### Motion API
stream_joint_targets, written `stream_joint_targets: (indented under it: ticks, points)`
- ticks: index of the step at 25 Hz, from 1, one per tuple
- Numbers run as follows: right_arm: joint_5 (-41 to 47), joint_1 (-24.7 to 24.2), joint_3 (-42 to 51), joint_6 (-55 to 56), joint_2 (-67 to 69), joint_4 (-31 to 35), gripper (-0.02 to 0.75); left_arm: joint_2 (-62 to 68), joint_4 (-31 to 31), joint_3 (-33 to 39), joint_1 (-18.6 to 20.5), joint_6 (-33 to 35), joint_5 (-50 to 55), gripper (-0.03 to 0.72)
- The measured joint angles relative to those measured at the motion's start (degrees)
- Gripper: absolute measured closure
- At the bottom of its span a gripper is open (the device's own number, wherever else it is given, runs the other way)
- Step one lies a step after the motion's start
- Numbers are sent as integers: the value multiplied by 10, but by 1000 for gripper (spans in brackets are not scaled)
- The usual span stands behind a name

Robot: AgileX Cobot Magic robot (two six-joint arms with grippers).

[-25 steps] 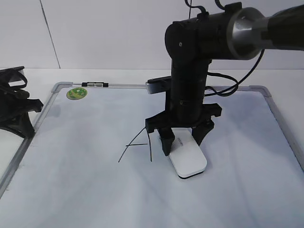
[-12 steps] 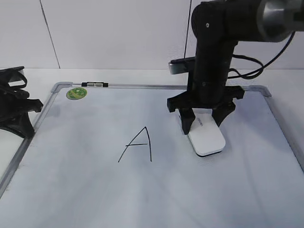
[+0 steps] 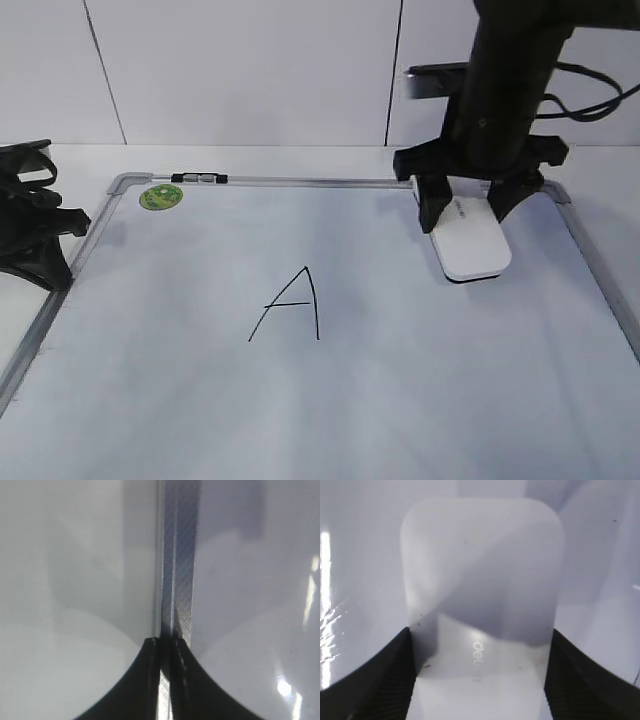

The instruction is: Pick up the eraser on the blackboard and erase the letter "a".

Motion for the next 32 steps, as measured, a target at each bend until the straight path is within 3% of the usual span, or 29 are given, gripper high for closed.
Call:
stream_joint_targets:
  ticks: [10, 32]
  points:
    - [1, -73, 19, 0, -29, 0, 211, 0, 0, 0, 0, 0, 0, 673]
    - [1, -113, 58, -4, -38, -22, 212, 0, 0, 0, 0, 0, 0, 673]
